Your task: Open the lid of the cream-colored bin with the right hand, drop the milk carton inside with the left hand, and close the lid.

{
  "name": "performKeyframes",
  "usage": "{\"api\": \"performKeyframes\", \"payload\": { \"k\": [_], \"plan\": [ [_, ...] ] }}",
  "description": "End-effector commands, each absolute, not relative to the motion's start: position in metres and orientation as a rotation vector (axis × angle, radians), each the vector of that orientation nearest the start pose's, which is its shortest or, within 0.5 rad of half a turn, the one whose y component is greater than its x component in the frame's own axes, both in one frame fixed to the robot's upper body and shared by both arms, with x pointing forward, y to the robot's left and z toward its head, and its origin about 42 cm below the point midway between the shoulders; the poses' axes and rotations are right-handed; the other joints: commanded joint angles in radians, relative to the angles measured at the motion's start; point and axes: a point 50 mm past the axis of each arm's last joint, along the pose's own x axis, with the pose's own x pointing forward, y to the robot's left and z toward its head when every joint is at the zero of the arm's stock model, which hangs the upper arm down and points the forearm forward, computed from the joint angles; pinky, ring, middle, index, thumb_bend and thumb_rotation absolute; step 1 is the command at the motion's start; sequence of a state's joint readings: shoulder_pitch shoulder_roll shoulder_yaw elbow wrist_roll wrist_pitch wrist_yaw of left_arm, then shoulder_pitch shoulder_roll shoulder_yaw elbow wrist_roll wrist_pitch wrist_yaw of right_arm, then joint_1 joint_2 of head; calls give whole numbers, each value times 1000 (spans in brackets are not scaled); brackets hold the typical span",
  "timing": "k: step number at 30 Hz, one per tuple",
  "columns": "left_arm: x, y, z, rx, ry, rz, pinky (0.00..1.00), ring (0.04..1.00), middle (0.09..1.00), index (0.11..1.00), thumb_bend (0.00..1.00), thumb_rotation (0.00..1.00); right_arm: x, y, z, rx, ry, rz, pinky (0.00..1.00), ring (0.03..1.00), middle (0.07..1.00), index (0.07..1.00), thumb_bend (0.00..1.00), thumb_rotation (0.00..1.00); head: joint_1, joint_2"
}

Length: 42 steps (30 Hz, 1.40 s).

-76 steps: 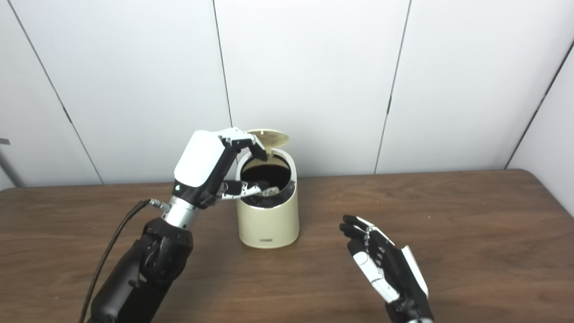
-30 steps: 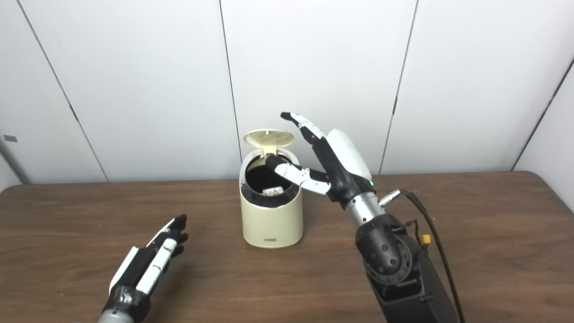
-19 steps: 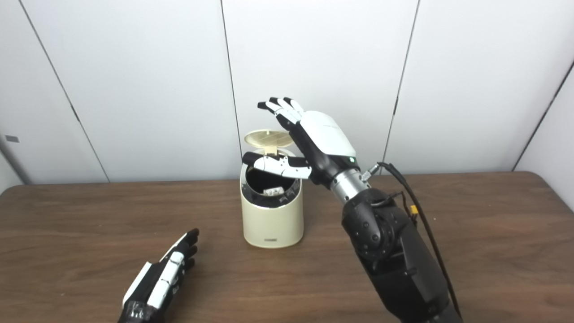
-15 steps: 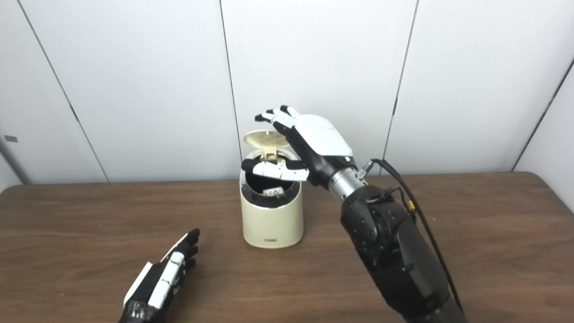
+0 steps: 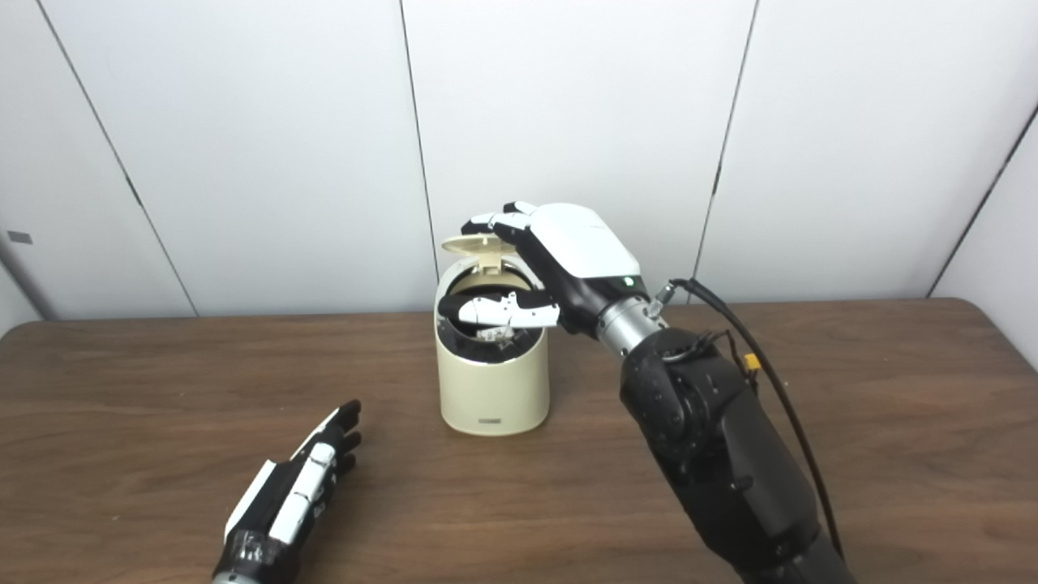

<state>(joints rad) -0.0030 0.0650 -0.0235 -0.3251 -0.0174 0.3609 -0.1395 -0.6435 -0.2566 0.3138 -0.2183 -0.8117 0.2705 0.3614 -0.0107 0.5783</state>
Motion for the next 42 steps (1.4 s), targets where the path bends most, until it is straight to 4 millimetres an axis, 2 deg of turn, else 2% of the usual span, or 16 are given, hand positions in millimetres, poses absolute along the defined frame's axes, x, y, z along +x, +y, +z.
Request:
{"api": "performKeyframes", "payload": {
  "k": [1,11,16,25,30,38,42],
  "plan": [
    [280,212,176,52,-54,-178,990,989,997,1000,635,894,395,-150,355,-1161,-585,196,861,953,866,781,581,875,-2,2],
    [282,214,180,49,-69,-174,1000,991,999,1000,650,894,392,-153,348,-1176,-573,218,878,970,880,697,595,894,5,8],
    [283,213,180,48,-67,-175,1000,991,996,1000,671,881,394,-156,343,-1206,-579,226,887,967,883,672,612,864,6,11],
    [285,212,184,53,-85,-165,978,992,1000,1000,646,889,393,-158,336,-1247,-588,223,890,985,920,658,622,866,14,15],
    [287,215,187,58,-93,-153,971,984,989,990,680,869,392,-160,330,-1266,-569,226,926,1000,934,645,634,890,12,17],
    [286,215,188,64,-95,-155,956,975,978,971,685,866,388,-160,318,-1311,-563,255,900,1000,950,645,626,876,17,21],
    [287,216,188,61,-97,-155,958,974,977,974,685,856,386,-160,313,-1323,-565,269,951,1000,964,645,628,864,17,22]
  ]
}}
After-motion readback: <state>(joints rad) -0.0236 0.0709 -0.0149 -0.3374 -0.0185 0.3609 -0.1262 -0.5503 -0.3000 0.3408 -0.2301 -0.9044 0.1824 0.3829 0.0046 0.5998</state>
